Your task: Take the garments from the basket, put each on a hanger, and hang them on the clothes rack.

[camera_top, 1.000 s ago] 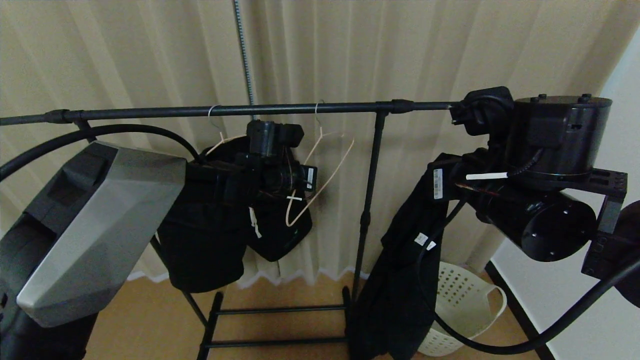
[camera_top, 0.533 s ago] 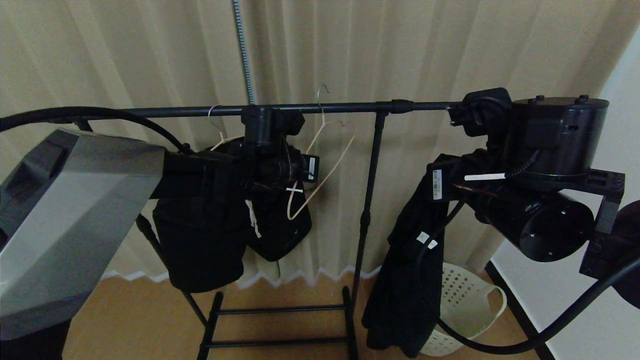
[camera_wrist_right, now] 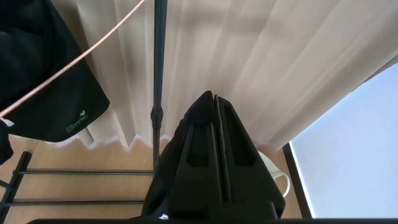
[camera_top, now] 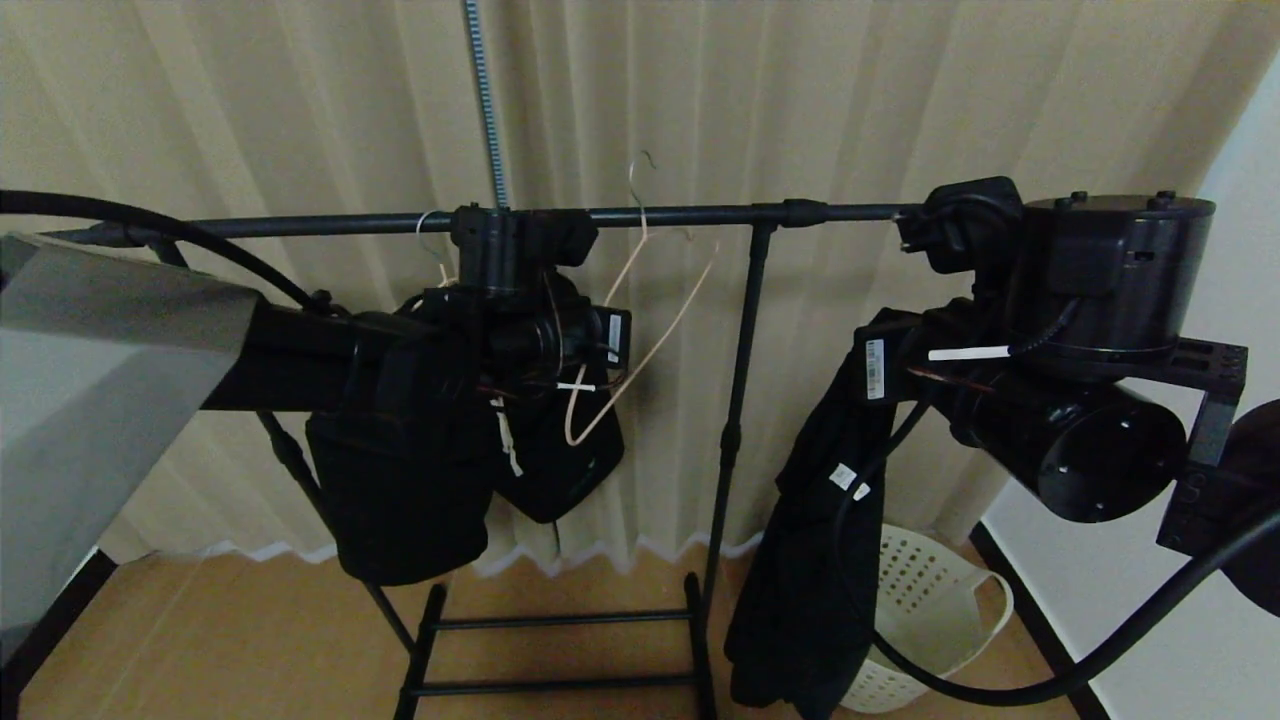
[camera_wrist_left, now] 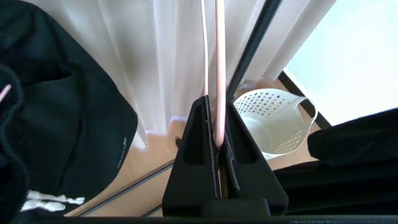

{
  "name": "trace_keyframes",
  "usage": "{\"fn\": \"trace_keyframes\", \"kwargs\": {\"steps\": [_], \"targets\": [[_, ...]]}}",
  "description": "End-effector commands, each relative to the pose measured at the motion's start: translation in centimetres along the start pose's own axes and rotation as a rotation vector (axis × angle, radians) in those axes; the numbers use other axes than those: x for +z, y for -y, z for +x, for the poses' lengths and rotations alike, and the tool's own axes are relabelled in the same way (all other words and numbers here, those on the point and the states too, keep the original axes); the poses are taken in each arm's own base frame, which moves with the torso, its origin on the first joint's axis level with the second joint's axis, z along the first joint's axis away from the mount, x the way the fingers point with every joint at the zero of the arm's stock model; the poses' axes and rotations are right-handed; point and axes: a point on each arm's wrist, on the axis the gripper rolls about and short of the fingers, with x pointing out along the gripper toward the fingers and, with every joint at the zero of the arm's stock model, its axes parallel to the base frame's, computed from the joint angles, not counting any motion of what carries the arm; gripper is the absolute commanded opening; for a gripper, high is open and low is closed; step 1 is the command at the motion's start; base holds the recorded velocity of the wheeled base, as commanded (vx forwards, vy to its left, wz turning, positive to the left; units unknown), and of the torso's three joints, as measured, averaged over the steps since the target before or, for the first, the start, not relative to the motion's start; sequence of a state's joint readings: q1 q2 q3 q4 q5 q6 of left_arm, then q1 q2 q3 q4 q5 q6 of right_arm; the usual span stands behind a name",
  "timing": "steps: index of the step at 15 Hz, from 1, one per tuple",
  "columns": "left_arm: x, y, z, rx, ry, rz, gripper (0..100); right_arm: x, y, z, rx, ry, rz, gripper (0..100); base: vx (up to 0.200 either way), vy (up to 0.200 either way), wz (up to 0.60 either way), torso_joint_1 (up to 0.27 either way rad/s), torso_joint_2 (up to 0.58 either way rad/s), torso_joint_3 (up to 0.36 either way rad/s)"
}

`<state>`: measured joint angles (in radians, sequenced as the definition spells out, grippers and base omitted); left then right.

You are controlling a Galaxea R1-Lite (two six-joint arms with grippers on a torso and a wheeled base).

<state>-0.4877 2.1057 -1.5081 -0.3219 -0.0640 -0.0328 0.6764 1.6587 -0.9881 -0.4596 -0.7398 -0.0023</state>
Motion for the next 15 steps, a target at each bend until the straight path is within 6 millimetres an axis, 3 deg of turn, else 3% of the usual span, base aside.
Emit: {"fn": "trace_keyframes", "kwargs": {"steps": [1,5,7,12,15], "targets": [[0.5,0.6,-7.0,-0.062,0.042,0.006,0,0.0,0.1,0.1,-0.004,-0.001,-0.002,0,0.0,0.0,0.0,0.0,0.0,0.0],[-1.7,1.1,-14.5,-0.128,0.063,0.013,0,-0.4,0.6,1.1,-0.04,-0.017,-0.019,0,0.0,0.0,0.0,0.0,0.0,0.0],[-4.4,1.3,-17.8,-0.213,0.091,0.022,0,-0.7,0.7,1.6,-0.055,-0.027,-0.037,0,0.0,0.0,0.0,0.0,0.0,0.0],[-9.9,1.6,-20.5,-0.255,0.12,0.142,0,-0.8,0.5,1.8,-0.059,-0.029,-0.039,0,0.0,0.0,0.0,0.0,0.0,0.0],[-11.0,1.9,-22.4,-0.368,0.12,0.152,0,-0.6,0.9,2.2,-0.079,-0.024,-0.031,0,0.0,0.0,0.0,0.0,0.0,0.0]]}}
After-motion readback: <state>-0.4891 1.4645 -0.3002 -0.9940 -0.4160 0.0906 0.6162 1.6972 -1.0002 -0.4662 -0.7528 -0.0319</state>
